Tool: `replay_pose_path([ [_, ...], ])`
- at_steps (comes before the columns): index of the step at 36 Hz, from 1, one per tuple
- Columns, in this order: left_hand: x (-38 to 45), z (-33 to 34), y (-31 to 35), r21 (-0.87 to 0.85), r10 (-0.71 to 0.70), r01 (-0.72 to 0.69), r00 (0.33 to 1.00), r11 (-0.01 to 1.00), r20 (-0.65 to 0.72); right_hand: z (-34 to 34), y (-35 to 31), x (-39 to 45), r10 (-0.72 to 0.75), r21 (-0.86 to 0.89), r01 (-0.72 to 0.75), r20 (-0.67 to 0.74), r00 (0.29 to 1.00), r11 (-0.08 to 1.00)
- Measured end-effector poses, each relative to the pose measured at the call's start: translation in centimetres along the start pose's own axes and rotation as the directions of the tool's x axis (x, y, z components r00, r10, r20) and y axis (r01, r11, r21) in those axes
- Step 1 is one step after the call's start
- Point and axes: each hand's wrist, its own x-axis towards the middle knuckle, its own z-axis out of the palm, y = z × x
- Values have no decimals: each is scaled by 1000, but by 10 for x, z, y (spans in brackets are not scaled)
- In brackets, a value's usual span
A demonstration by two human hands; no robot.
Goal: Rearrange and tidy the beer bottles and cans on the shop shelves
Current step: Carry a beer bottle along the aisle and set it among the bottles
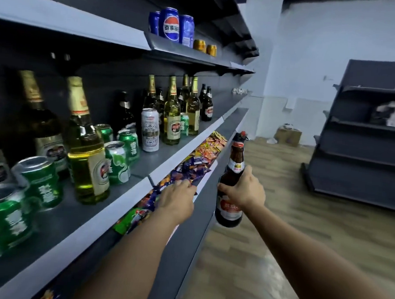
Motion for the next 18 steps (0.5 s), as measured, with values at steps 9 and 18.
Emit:
replay_pose_path([
  [9,128,37,17,16,44,-44,999,999,4,19,42,124,26,-24,-26,-2,1000,999],
  [18,276,64,46,8,-70,70,998,998,-7,30,82,286,-107,16,107,24,994,994],
])
